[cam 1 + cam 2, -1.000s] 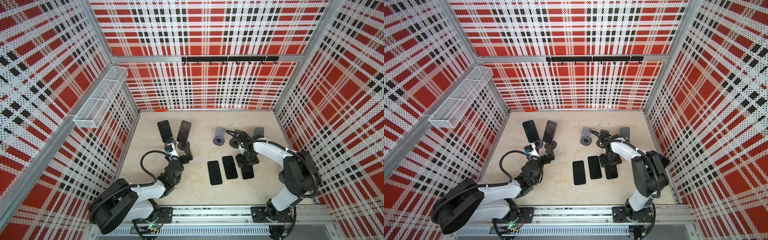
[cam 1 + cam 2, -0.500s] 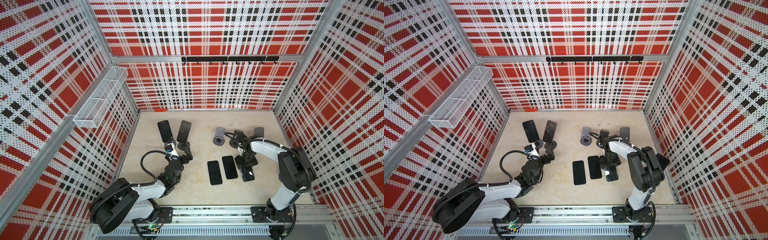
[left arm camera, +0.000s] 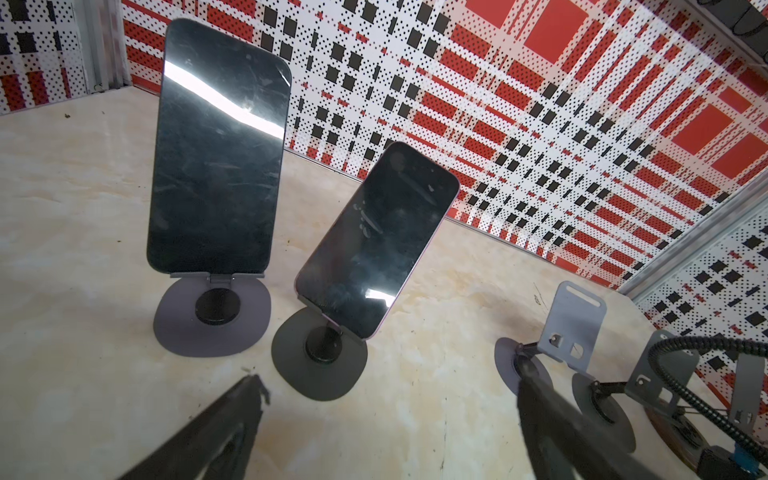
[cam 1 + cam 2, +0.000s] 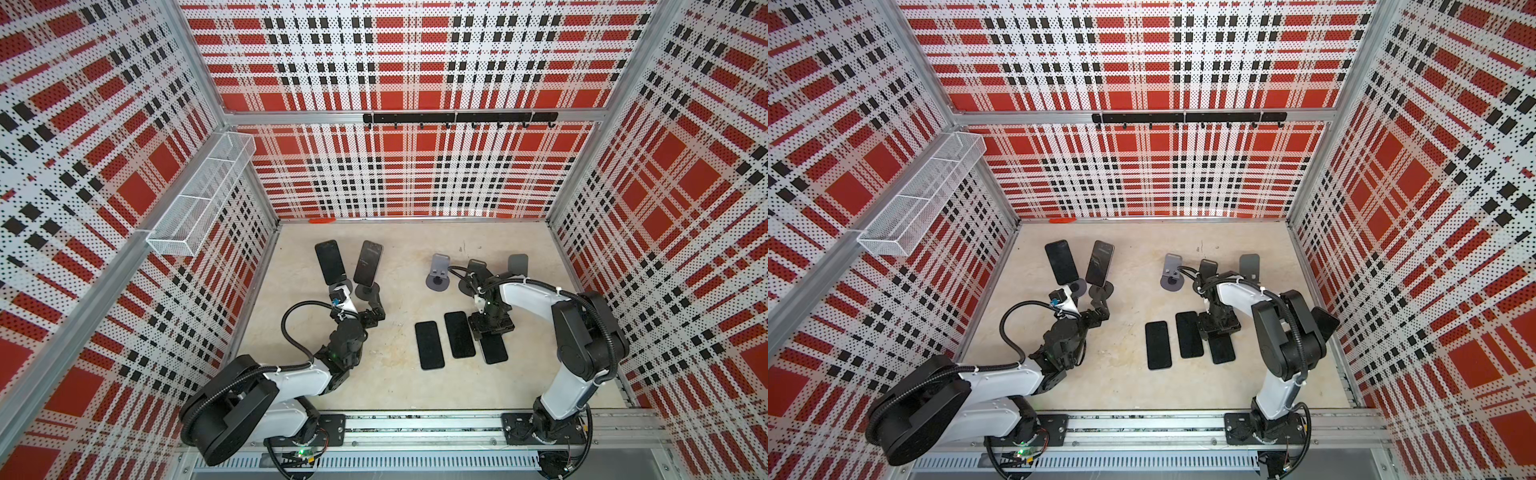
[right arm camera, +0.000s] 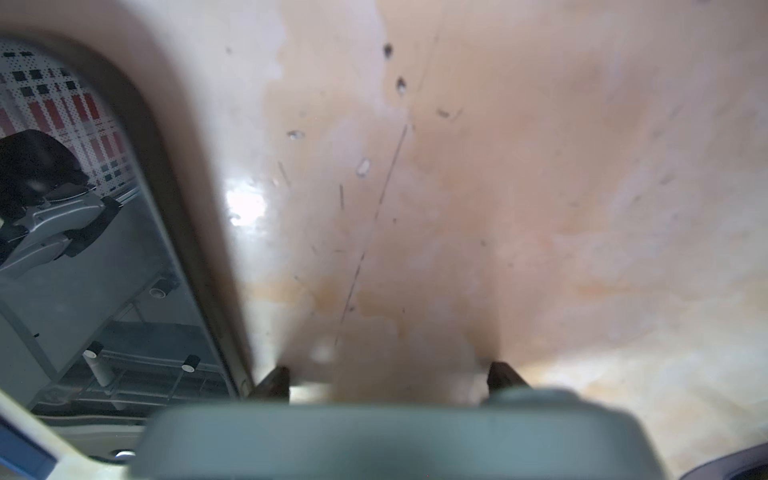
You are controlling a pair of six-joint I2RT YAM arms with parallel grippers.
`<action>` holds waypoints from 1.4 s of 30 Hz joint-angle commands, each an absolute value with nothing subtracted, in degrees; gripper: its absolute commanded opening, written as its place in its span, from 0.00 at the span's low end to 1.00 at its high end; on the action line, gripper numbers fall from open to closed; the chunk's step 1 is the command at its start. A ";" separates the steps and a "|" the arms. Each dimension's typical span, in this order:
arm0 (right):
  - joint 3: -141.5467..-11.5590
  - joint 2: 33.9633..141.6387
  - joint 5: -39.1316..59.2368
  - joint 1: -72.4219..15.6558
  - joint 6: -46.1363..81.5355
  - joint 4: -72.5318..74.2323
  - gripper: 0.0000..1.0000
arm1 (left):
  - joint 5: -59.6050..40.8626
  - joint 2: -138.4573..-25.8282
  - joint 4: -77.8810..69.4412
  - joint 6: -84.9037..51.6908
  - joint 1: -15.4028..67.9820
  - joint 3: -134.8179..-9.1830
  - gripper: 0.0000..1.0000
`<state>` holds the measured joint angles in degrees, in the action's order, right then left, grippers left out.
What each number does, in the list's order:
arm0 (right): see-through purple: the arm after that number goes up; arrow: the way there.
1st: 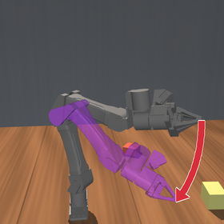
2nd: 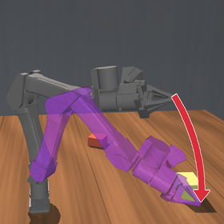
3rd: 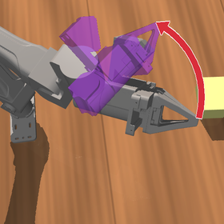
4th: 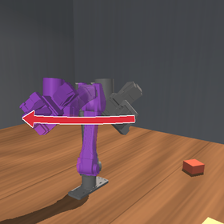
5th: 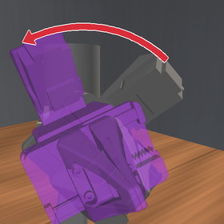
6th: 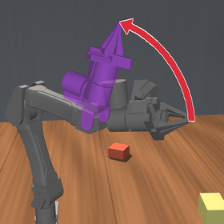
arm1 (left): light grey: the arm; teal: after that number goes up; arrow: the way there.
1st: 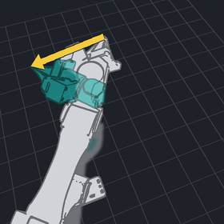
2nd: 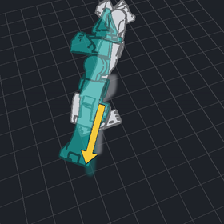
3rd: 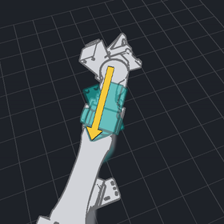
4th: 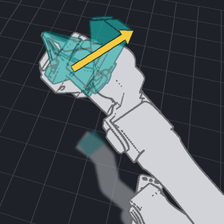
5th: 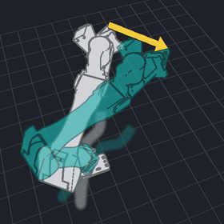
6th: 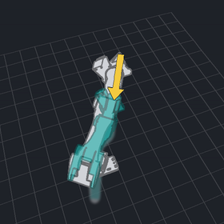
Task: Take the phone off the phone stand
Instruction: 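Lower the phone flat onto the table and open the right gripper, then raise the open right gripper off the placed phone, then move the right gripper toward the phone on the stand beside the wall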
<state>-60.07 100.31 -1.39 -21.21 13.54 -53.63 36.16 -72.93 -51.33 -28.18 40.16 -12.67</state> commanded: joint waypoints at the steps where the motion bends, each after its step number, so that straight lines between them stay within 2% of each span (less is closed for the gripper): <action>1: -59.05 102.44 -2.17 -20.74 13.00 -50.89 0.78 | 36.17 -72.98 -51.68 -27.71 39.81 -12.88 0.98; 18: -58.82 102.31 -0.40 -20.74 12.37 -49.16 0.81 | 36.02 -73.97 -51.68 -27.69 39.84 -13.27 0.98; 28: -59.58 100.50 -4.50 -20.75 13.46 -50.27 0.84 | 35.90 -73.35 -51.68 -27.62 39.82 -13.10 0.98; 32: -59.60 95.00 -6.15 -20.84 14.36 -48.72 0.85 | 36.47 -73.78 -51.72 -27.42 39.81 -13.23 0.98; 39: -56.39 77.92 -11.44 -20.85 17.46 -41.96 0.86 | 36.83 -73.42 -51.68 -27.10 39.81 -13.18 0.98; 42: -53.37 71.29 -18.53 -20.75 19.37 -38.49 0.89 | 36.78 -73.36 -51.68 -27.10 39.81 -13.10 0.98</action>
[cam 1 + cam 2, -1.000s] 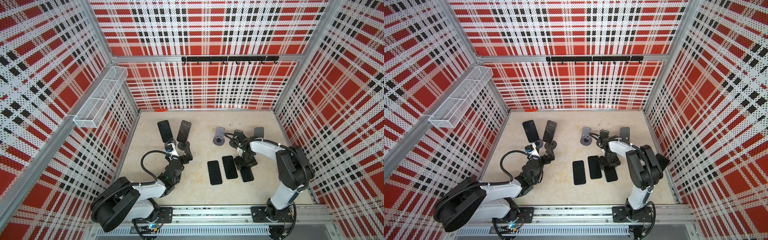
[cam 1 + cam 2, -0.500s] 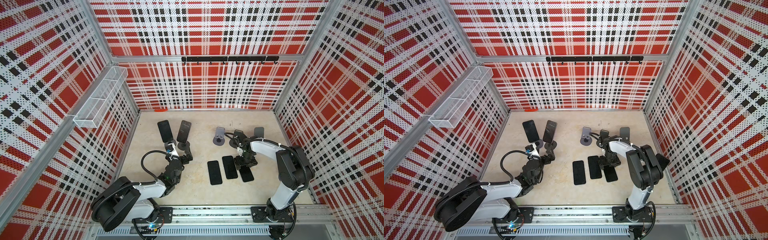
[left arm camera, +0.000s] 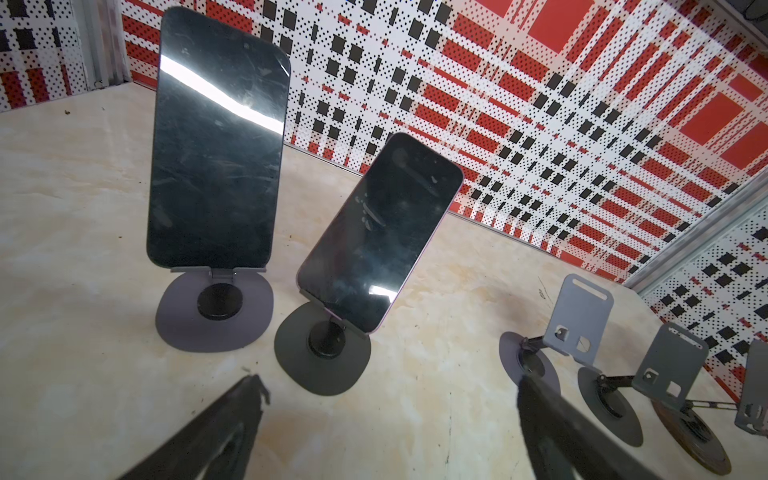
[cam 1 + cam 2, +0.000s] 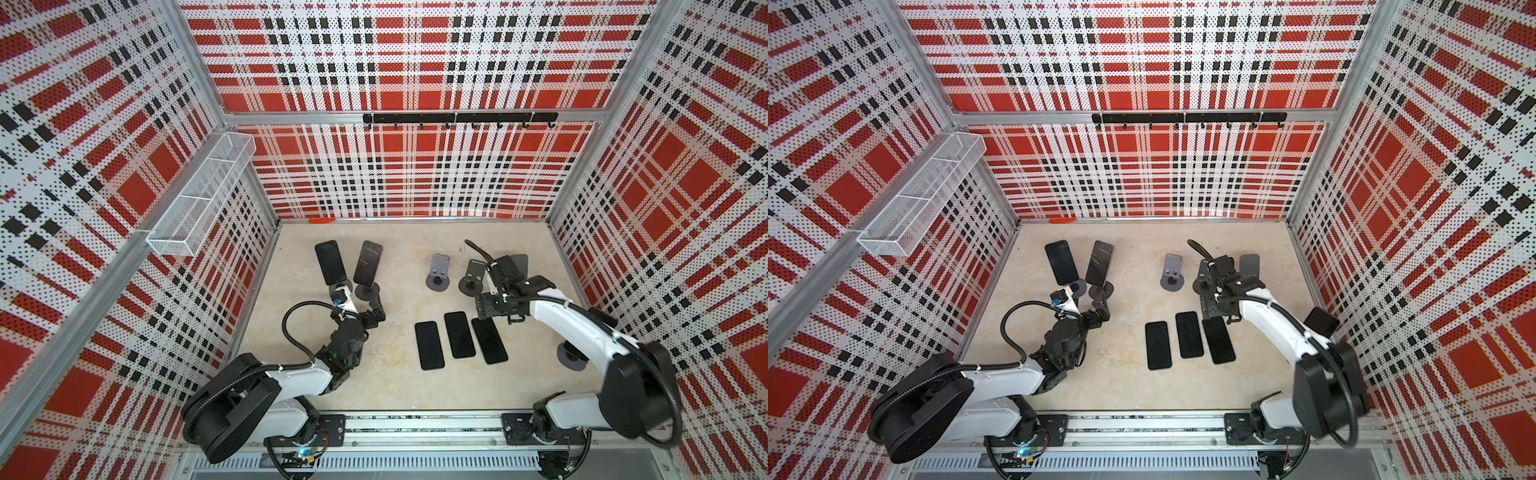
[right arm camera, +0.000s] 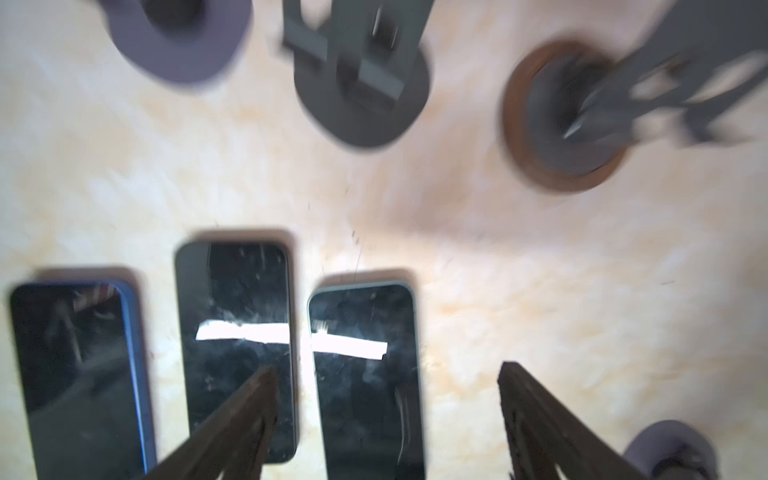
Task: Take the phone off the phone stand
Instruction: 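Move the right gripper toward the phone on the stand beside the wall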
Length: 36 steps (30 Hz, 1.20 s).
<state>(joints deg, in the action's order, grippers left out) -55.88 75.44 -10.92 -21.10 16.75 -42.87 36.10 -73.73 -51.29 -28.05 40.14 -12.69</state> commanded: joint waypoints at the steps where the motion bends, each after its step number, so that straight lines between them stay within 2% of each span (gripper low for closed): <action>1: -52.26 69.40 -21.09 -20.74 19.90 -37.40 0.90 | 36.69 -73.38 -51.68 -27.08 39.81 -13.10 0.98; 4: -48.98 63.48 -26.64 -20.75 21.89 -33.22 0.99 | 36.68 -73.80 -51.68 -27.09 39.77 -13.26 0.98; 7: -46.64 58.30 -36.37 -20.77 27.16 -30.19 1.00 | 35.95 -73.47 -51.64 -27.28 39.81 -13.31 0.98; 10: -47.50 53.15 -51.59 -20.66 43.13 -35.26 1.00 | 36.01 -72.51 -51.68 -27.26 39.95 -12.83 0.98; 12: -48.20 49.12 -53.90 -20.65 49.89 -38.87 1.00 | 36.29 -72.57 -51.68 -27.27 39.91 -12.83 0.98; 17: -40.85 34.94 -44.38 -20.41 40.85 -27.35 1.00 | 34.71 -72.73 -51.68 -28.00 40.03 -13.01 0.98; 20: -40.49 31.70 -44.69 -20.39 41.37 -28.18 1.00 | 34.43 -73.66 -51.68 -28.28 39.96 -13.43 0.98; 22: -43.50 33.36 -46.48 -20.37 41.85 -32.78 1.00 | 33.73 -73.77 -51.67 -28.66 40.03 -13.46 0.98; 27: -57.78 45.20 -49.33 -17.90 46.76 -54.12 1.00 | 33.76 -74.52 -51.68 -28.92 40.01 -13.70 0.98; 30: -62.80 50.14 -41.63 -11.36 41.88 -56.08 1.00 | 32.62 -74.56 -51.68 -29.39 40.00 -13.73 0.98; 34: -65.26 56.12 -28.02 1.73 37.57 -56.48 1.00 | 31.75 -75.16 -51.68 -29.93 40.03 -14.14 0.98; 36: -65.73 58.05 -26.84 5.67 38.98 -57.43 1.00 | 31.48 -74.98 -51.61 -30.06 39.92 -14.16 0.98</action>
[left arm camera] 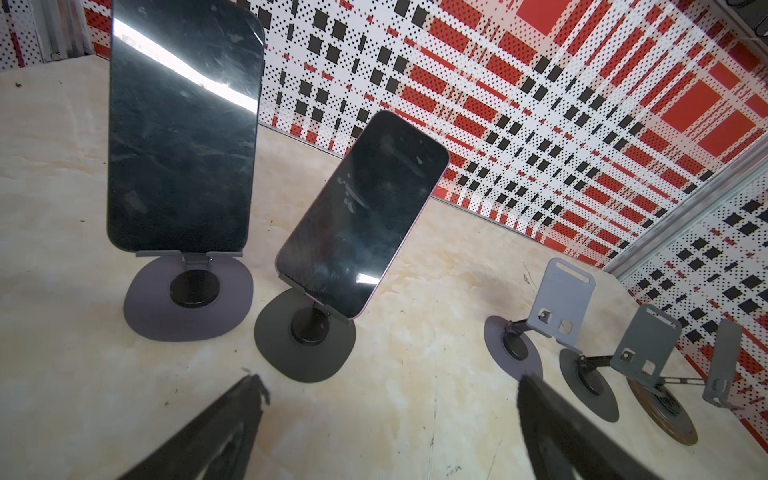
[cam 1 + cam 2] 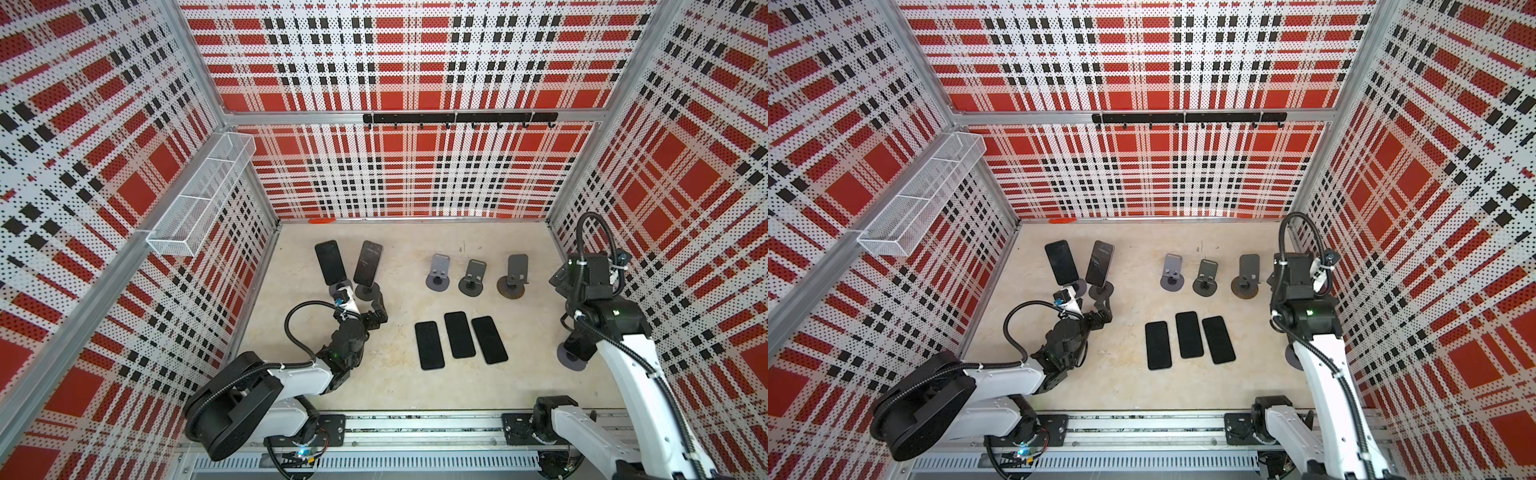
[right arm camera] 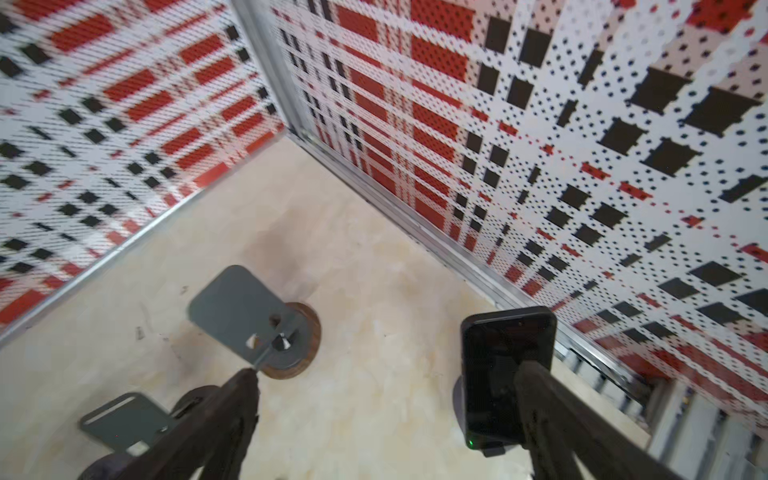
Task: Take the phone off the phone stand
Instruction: 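Move the right gripper toward the phone on the stand beside the wall, then lower the right gripper and close it on the phone's top edge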
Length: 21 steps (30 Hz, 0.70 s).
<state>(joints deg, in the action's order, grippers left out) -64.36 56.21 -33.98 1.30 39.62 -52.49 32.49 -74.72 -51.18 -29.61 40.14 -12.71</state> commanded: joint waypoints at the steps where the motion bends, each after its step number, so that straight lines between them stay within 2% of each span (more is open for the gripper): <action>1: -66.06 58.67 -27.24 6.93 40.79 -58.29 1.00 | 31.60 -74.60 -51.67 -30.06 39.90 -13.94 0.98; 4: -68.34 58.85 -24.27 10.76 45.52 -60.38 1.00 | 32.59 -74.16 -51.68 -29.81 39.90 -13.69 0.98; 8: -73.35 57.39 -27.17 11.84 50.06 -63.69 1.00 | 31.40 -75.42 -51.68 -30.36 39.64 -13.97 0.98; 12: -70.01 54.05 -29.06 12.96 47.92 -63.66 1.00 | 30.42 -76.58 -51.68 -30.95 39.65 -14.49 0.98; 17: -69.73 62.98 -27.99 16.82 42.94 -70.22 1.00 | 29.22 -76.82 -51.68 -31.80 39.64 -14.59 0.98; 21: -66.69 62.81 -29.32 18.90 41.75 -69.36 1.00 | 29.50 -75.91 -51.68 -31.51 39.64 -14.29 0.98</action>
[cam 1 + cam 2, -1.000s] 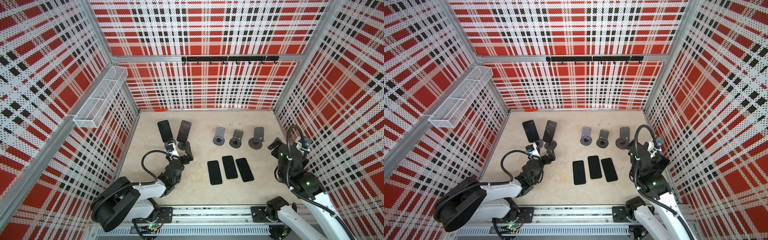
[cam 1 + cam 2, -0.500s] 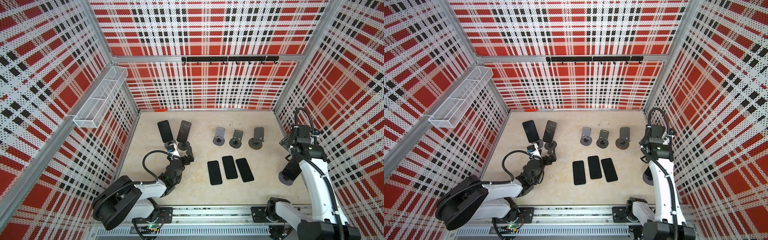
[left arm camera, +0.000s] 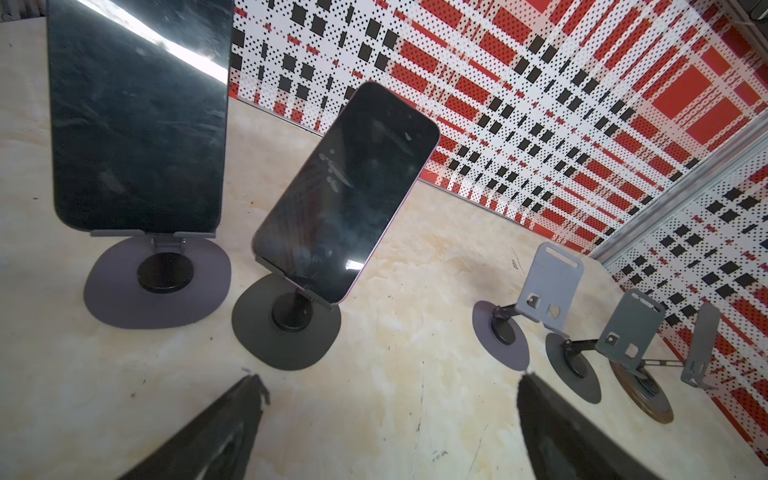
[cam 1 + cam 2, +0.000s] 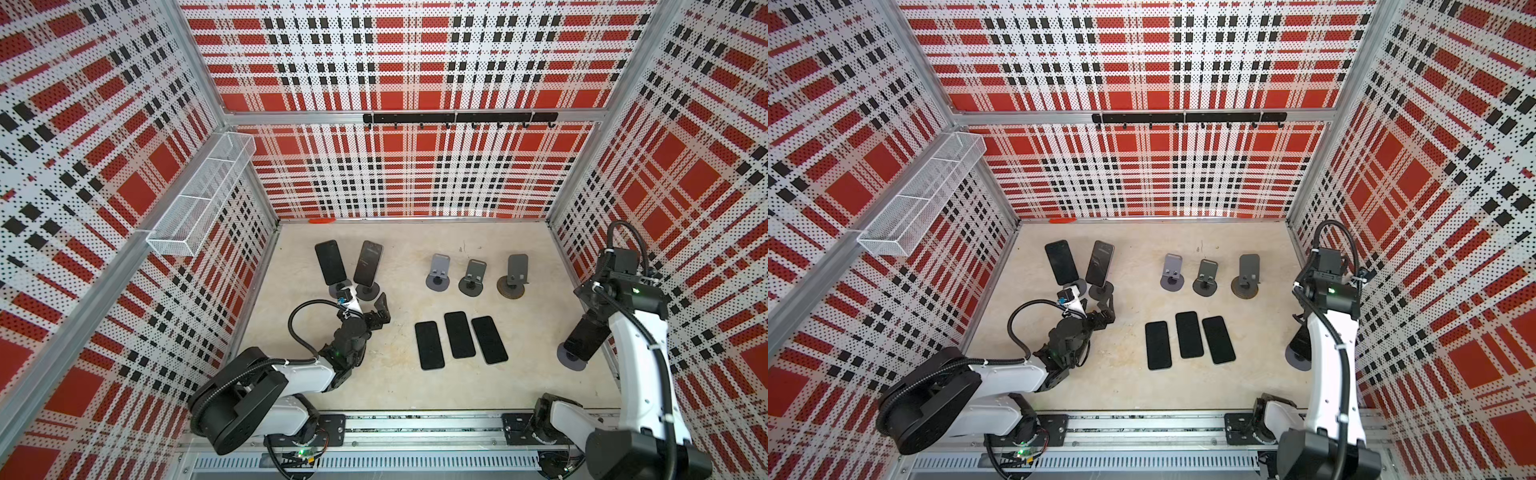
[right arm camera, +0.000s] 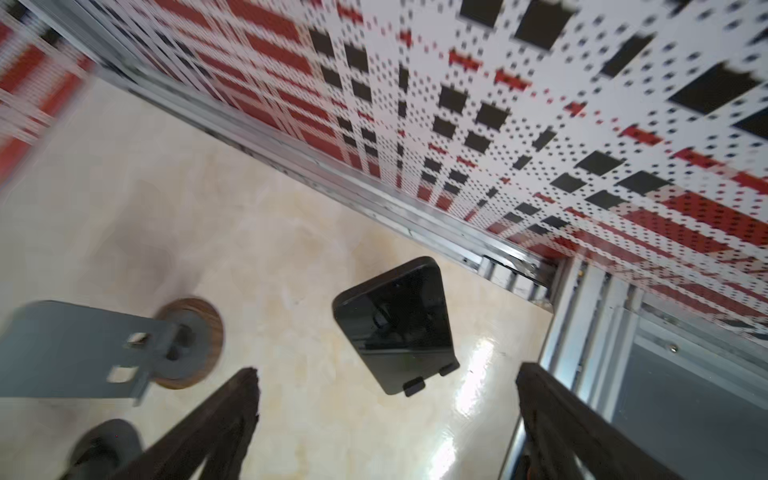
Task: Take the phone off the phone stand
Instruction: 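Lower the right gripper and close it on the phone's top edge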
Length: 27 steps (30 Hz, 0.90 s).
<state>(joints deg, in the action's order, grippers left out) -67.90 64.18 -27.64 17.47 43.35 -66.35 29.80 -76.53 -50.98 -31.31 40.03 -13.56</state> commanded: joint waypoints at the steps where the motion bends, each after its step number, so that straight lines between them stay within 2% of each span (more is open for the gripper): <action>1: -65.73 62.17 -29.22 19.52 40.86 -68.10 1.00 | 29.76 -75.66 -51.68 -31.38 39.64 -14.15 0.98; 5: -63.07 60.87 -30.79 21.59 37.48 -64.91 1.00 | 29.90 -76.00 -51.81 -31.07 39.63 -14.30 0.98; 10: -59.23 61.18 -26.44 23.29 32.29 -60.07 1.00 | 28.76 -78.29 -51.86 -31.25 39.59 -15.37 0.98; 24: -53.40 66.16 -18.64 23.30 30.11 -51.77 1.00 | 27.89 -78.95 -51.99 -31.97 39.55 -15.73 0.98; 27: -53.89 66.25 -20.48 23.30 30.48 -52.70 1.00 | 27.77 -79.44 -52.12 -32.14 39.55 -15.98 0.98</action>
